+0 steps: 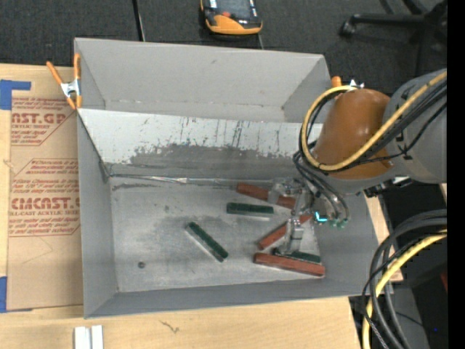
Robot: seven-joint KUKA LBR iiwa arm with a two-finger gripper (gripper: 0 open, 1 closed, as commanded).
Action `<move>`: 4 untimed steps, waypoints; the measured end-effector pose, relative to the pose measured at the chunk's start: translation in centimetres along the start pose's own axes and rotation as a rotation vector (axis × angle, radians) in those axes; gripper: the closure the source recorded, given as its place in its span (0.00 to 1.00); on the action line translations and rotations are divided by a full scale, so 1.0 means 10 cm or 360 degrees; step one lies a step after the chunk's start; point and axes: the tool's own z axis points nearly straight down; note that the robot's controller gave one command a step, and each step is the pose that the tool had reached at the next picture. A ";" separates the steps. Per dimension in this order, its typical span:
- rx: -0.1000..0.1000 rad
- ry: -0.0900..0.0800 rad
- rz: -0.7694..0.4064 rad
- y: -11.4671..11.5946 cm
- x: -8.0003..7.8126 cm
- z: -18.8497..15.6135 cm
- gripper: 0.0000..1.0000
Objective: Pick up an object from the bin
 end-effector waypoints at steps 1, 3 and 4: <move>0.0001 -0.0012 -0.0001 0.00 -0.02 -0.04 0.00; -0.0001 -0.0007 0.0114 -0.43 0.20 0.50 0.00; -0.0002 -0.0014 0.0276 -0.40 0.35 0.41 0.00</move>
Offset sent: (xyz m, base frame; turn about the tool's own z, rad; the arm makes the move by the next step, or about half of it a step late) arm -0.0259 -0.0437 -0.0722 0.1058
